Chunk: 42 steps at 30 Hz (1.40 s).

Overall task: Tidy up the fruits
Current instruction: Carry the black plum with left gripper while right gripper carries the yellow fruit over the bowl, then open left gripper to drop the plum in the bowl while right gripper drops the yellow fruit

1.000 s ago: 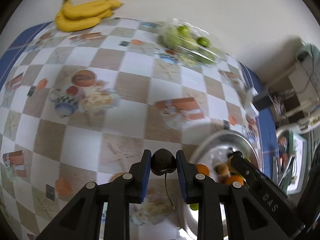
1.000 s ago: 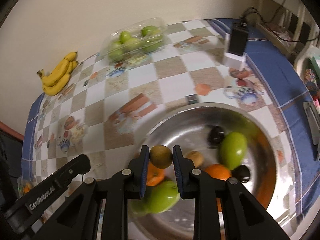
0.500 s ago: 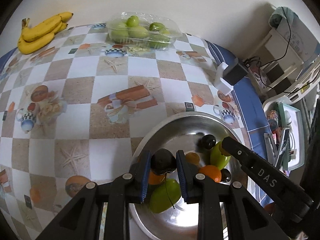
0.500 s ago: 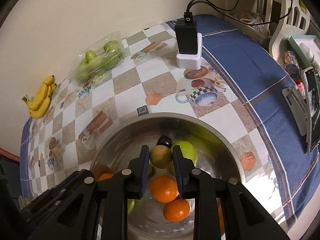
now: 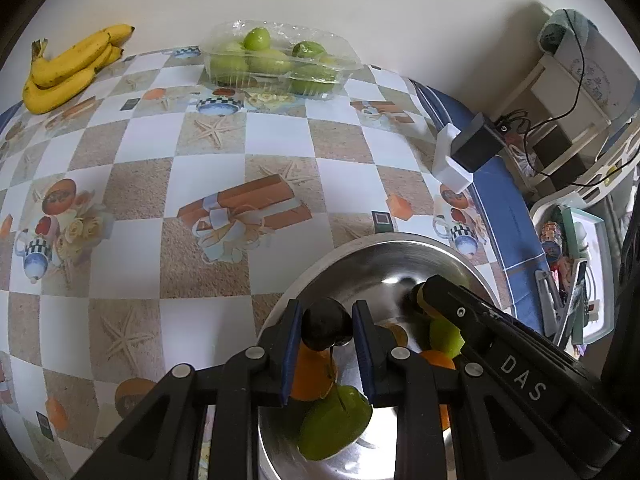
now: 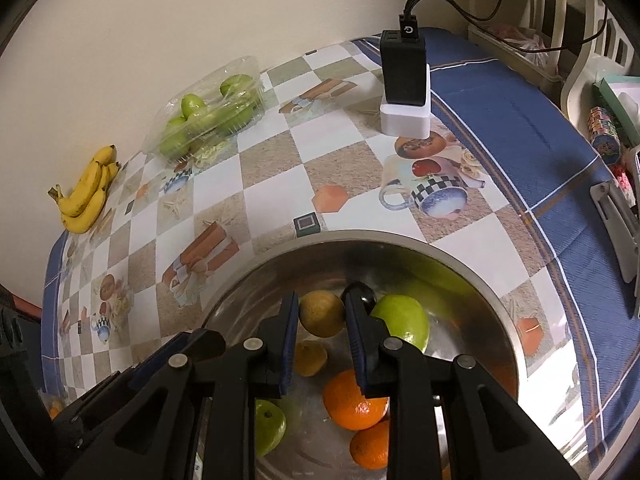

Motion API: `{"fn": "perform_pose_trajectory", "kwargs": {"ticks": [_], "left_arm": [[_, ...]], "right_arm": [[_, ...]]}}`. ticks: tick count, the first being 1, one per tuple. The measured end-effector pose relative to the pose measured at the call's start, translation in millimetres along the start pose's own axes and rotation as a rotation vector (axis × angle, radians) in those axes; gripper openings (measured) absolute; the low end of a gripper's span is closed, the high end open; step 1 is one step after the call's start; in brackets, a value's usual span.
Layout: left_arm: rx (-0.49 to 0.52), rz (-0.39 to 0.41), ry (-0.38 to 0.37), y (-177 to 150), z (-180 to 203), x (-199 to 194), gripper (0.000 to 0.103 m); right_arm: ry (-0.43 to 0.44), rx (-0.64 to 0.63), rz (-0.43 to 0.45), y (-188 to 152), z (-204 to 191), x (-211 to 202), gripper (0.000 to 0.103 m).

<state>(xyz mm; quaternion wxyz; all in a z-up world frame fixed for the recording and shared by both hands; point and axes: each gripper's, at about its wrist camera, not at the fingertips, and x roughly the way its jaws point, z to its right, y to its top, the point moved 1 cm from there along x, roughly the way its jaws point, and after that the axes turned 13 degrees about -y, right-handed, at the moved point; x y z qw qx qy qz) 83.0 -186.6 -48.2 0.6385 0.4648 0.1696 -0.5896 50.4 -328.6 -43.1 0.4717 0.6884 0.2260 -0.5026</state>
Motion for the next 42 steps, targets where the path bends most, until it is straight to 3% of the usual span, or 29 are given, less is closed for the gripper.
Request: {"fn": "perform_pose_trajectory", "kwargs": {"ticks": [21, 33, 38, 42], "left_arm": [[-0.061, -0.026, -0.049, -0.4, -7.0, 2.7, 0.031], [-0.073, 0.002, -0.076, 4.6, -4.2, -11.5, 0.037], [-0.082, 0.018, -0.014, 6.6, -9.7, -21.5, 0.037], [-0.114, 0.031, 0.14, 7.5, -28.0, -28.9, 0.038]], "right_arm": [[-0.007, 0.008, -0.008, -0.5, -0.4, 0.9, 0.027], [-0.009, 0.007, 0.016, 3.3, 1.2, -9.4, 0.027], [-0.014, 0.008, 0.012, 3.2, 1.9, -8.7, 0.027], [-0.026, -0.025, 0.01, 1.1, -3.6, -7.1, 0.028]]}}
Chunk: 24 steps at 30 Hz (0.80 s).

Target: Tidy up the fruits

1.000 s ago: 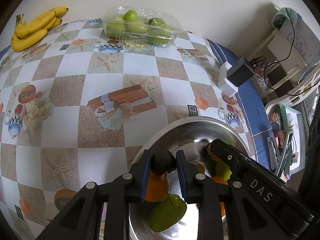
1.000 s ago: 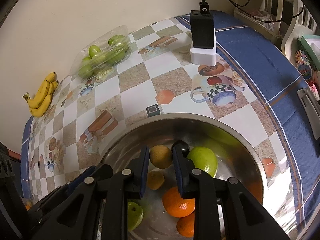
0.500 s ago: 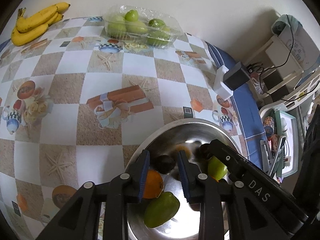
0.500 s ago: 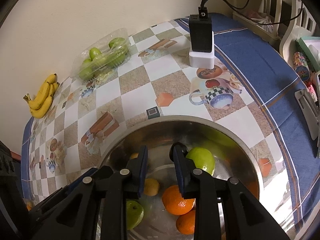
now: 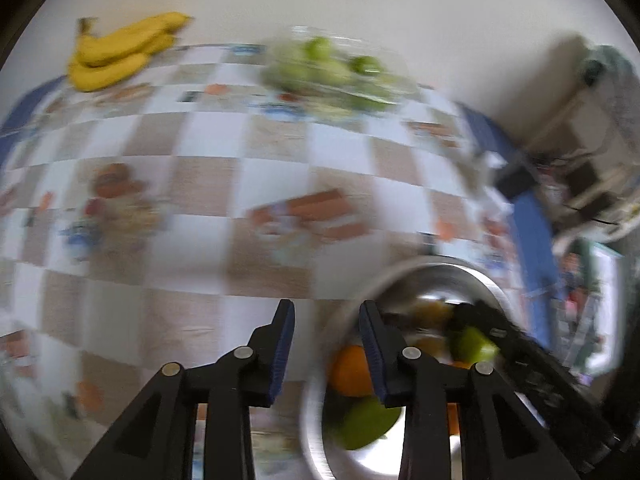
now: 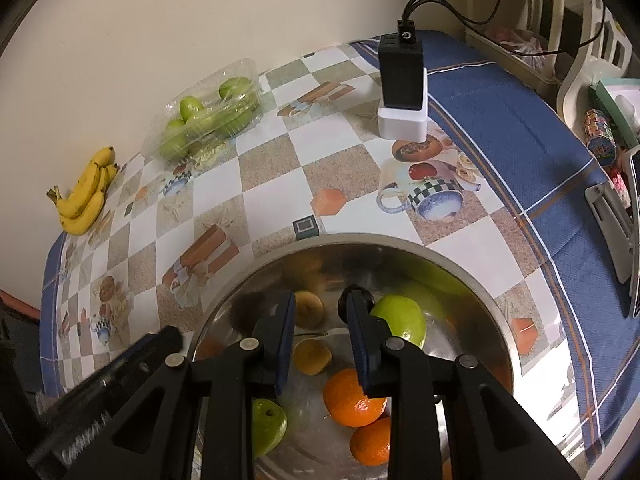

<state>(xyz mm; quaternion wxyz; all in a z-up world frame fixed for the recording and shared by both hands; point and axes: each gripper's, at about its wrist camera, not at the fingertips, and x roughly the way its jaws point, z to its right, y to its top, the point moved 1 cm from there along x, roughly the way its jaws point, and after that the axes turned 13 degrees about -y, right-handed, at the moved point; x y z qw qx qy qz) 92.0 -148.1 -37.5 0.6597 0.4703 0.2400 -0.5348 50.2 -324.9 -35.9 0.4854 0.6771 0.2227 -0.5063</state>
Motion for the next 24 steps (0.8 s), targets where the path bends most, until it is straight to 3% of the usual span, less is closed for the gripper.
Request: {"fn": "perform_pose_trajectory", "kwargs": {"ticks": [2, 3, 6, 8, 13, 16, 17, 19, 24], "left_arm": [[-0.029, 0.006, 0.085, 1.1, -14.4, -0.5, 0.06], [-0.042, 0.009, 0.114, 0.9, -21.2, -1.0, 0.061], [-0.072, 0.007, 0.195, 0.5, -40.5, -0.8, 0.062], [-0.082, 0.011, 0.229, -0.3, -49.5, -1.8, 0.067], [-0.088, 0.025, 0.265, -1.5, -57.1, -3.6, 0.082], [-0.087, 0.035, 0.286, -0.9, -58.9, -5.1, 0.093], [-0.088, 0.039, 0.293, -1.3, -60.1, -5.7, 0.097], [-0.09, 0.044, 0.3, -0.2, -62.6, -6.3, 0.1], [-0.073, 0.057, 0.308, -2.2, -64.3, -11.8, 0.103]], "right_arm": [[-0.013, -0.019, 0.012, -1.1, -3.8, -0.5, 0.052], [-0.018, -0.028, 0.014, -1.6, -5.7, -0.5, 0.056], [-0.02, -0.043, 0.014, -2.5, -9.2, 0.5, 0.058], [-0.024, -0.053, 0.016, -3.4, -11.7, 1.3, 0.067], [-0.021, -0.08, 0.025, -4.6, -16.3, 1.3, 0.085], [-0.017, -0.09, 0.03, -5.7, -18.5, 1.3, 0.087], [-0.017, -0.093, 0.035, -6.2, -19.2, 1.1, 0.092], [-0.024, -0.102, 0.059, -7.6, -20.7, -0.6, 0.099], [-0.02, -0.112, 0.083, -10.7, -22.8, -6.1, 0.1]]}}
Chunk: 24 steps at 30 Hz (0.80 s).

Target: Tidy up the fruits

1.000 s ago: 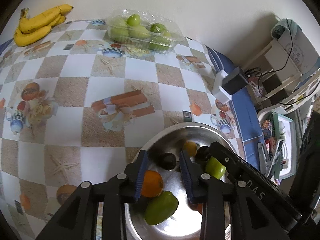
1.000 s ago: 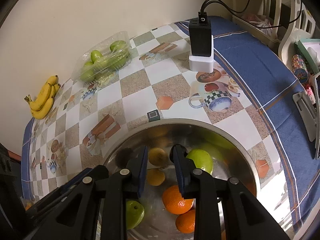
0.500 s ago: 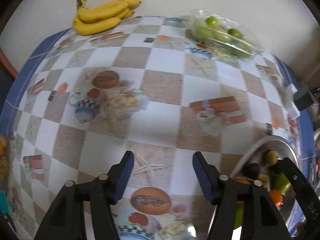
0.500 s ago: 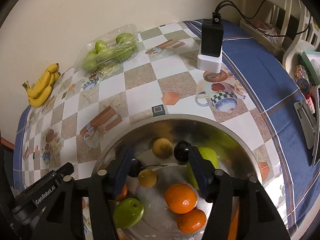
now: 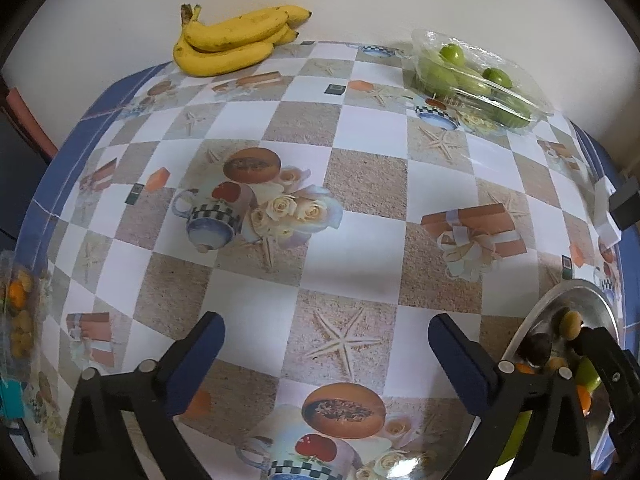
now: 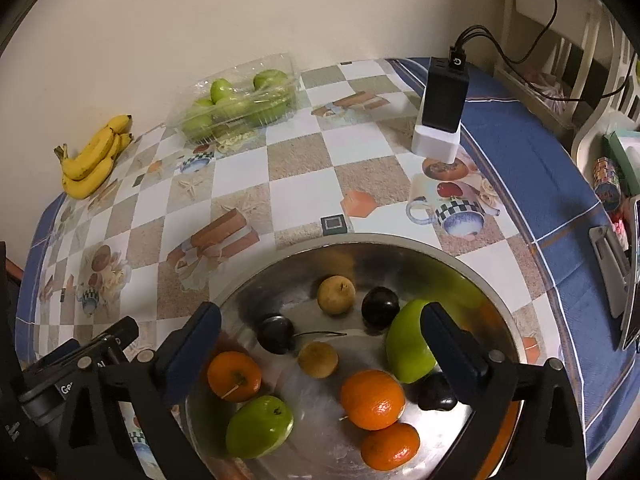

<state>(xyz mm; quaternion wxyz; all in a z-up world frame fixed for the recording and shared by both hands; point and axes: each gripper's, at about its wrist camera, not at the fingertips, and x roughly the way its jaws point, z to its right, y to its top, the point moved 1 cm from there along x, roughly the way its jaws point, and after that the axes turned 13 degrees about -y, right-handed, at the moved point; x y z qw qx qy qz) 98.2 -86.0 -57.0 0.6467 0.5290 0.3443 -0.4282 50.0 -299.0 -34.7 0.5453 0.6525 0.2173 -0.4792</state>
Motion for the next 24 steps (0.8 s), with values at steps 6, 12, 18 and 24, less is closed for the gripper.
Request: {"fn": "perform_pose_trajectory", "kwargs": {"ticks": [6, 12, 18, 24], "left_arm": [[0.035, 0.021, -0.011, -7.9, 2.6, -9.5, 0.103], [0.085, 0.033, 0.031, -24.7, 3.5, -21.5, 0.103], [0.122, 0.035, 0.092, -41.4, 1.5, -38.0, 0.103], [0.083, 0.012, 0.13, -54.5, -12.8, -58.3, 0.103]], "right_arm": [[0.019, -0.011, 0.005, -10.4, -3.7, -6.8, 0.1], [0.047, -0.007, -0.011, -24.2, -8.0, -15.4, 0.1], [0.046, -0.036, -0.027, -37.8, -17.3, -27.7, 0.1], [0.026, -0.076, -0.057, -56.8, -25.3, -39.9, 0.1]]}}
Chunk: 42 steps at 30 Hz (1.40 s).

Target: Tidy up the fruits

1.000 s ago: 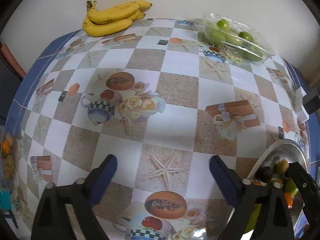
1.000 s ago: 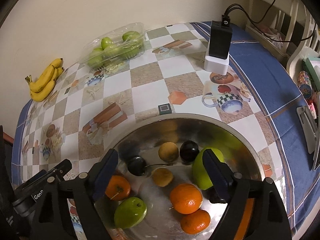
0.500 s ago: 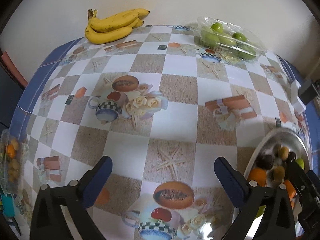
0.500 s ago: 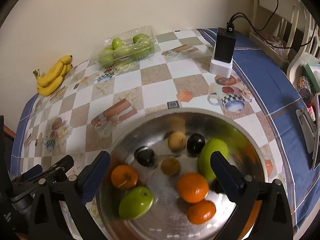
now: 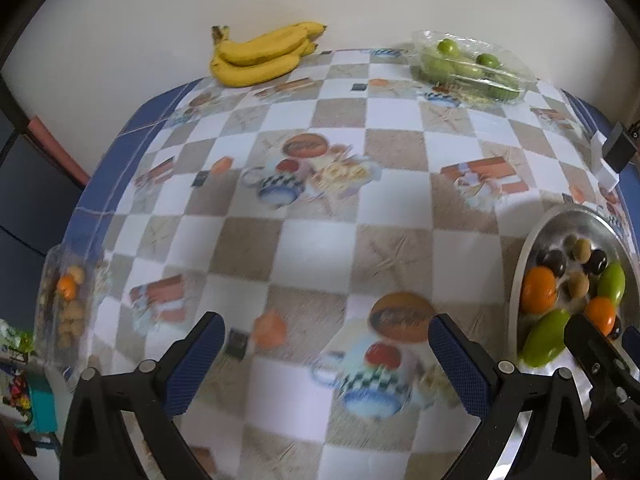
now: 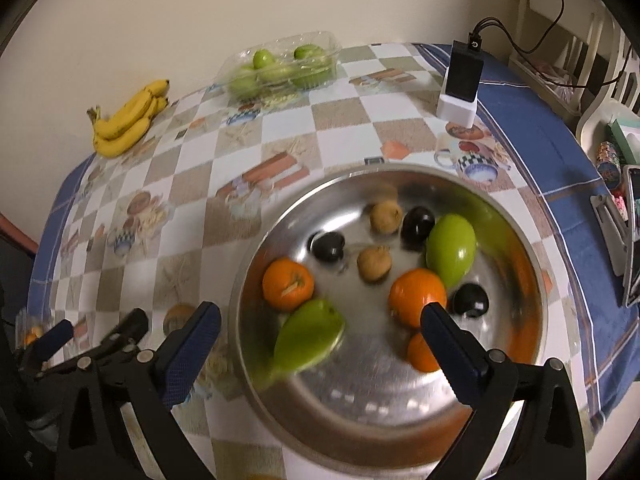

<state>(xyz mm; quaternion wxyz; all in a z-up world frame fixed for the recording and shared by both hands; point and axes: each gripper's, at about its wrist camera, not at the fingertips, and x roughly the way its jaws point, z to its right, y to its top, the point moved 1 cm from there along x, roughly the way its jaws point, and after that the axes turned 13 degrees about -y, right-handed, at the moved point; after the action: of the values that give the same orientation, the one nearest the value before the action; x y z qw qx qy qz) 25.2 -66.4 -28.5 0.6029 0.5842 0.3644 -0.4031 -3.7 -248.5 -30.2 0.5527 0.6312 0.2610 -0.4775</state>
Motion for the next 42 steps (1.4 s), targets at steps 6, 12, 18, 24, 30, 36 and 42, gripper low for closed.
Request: {"fn": "perform_pose_trajectory", "kwargs": {"ticks": [6, 12, 18, 24, 30, 36, 42], "left_arm": [[-0.006, -0.028, 0.051, -16.2, -9.4, -23.9, 0.103], [0.005, -0.02, 0.075, -35.8, -9.9, -50.1, 0.103], [0.012, -0.012, 0.063, -52.7, -11.6, -66.6, 0.103], [0.008, 0.008, 0.067, -65.7, -16.2, -81.8, 0.103], [0.013, 0.026, 0.055, -74.3, -19.4, -88.8, 0.103], [-0.003, 0.053, 0.033, -77.7, -22.4, -94.8, 0.103], [-0.006, 0.065, 0.021, -79.0, -22.6, -95.6, 0.103]], "right_arm": [[-0.031, -0.026, -0.005, -14.1, 2.5, -23.8, 0.1], [-0.057, -0.033, 0.024, -25.2, 9.7, -54.5, 0.1], [-0.069, -0.035, 0.059, -39.8, 13.1, -78.3, 0.1], [-0.098, -0.042, 0.07, -53.7, 12.8, -86.6, 0.1], [-0.119, -0.054, 0.074, -64.5, 9.8, -88.9, 0.1], [-0.136, -0.059, 0.094, -69.8, 8.5, -92.4, 0.1], [-0.156, -0.075, 0.123, -71.1, 4.6, -96.6, 0.1]]}}
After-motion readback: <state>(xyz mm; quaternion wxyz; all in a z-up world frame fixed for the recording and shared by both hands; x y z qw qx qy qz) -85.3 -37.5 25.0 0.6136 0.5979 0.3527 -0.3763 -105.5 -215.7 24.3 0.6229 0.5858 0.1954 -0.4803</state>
